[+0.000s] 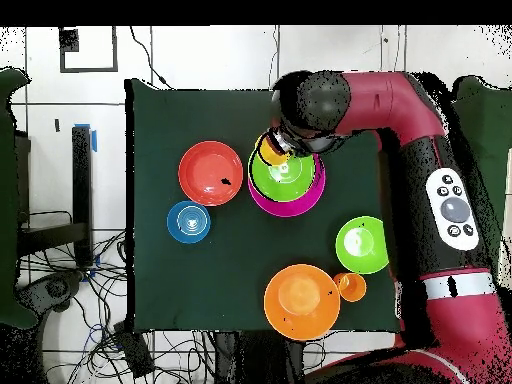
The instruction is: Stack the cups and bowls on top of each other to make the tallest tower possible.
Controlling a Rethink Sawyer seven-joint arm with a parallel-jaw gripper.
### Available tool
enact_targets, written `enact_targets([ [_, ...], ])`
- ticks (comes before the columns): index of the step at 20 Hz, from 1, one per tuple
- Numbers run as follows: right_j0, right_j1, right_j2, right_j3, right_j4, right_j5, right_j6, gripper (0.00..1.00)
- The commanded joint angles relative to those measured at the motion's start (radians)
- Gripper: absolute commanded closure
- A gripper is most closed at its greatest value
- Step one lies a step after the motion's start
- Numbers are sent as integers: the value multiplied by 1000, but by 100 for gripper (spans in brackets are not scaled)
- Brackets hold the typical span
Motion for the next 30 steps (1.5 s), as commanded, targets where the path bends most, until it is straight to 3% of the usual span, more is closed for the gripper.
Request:
enact_targets([
  [1, 33, 55, -46, -57, -69, 19, -155, 100],
  [30, 27, 8, -69, 35, -76, -29, -105, 100],
])
